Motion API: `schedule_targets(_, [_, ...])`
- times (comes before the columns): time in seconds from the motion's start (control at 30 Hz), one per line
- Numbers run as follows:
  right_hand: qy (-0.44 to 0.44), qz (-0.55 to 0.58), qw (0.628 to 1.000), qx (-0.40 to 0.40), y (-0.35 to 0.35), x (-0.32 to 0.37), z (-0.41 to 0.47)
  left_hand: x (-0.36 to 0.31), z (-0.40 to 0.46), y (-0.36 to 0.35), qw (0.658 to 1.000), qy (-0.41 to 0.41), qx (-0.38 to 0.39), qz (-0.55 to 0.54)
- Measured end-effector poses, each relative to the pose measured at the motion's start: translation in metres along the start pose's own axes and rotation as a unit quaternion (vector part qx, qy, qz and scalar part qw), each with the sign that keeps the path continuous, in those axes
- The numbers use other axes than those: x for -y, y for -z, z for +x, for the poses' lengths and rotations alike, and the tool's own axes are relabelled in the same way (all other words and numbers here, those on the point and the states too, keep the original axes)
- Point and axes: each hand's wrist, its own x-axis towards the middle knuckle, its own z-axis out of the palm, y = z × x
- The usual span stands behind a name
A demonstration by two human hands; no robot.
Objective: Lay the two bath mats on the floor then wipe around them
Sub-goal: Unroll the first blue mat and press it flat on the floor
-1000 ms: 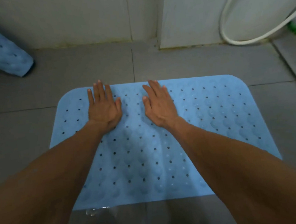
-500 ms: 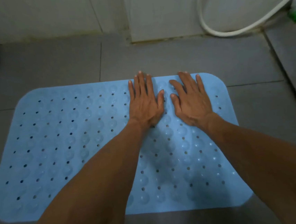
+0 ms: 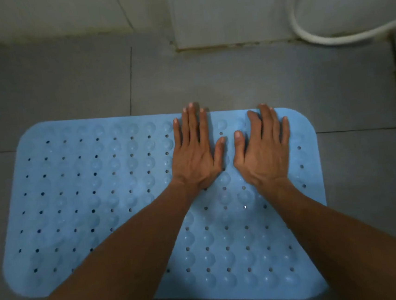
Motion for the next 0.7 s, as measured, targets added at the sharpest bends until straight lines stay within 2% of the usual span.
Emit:
schedule_targets(0.33, [0.003, -0.003, 1.0, 0.007, 0.001, 0.0, 0.004, 0.0, 0.003, 0.003, 0.999, -0.016, 0.019, 0.027])
schedule_targets(0.7, [0.013, 0.03, 0.998, -0.049, -0.009, -0.005, -0.002, 0.002, -0.006, 0.001, 0.993, -0.024, -0.081, -0.086])
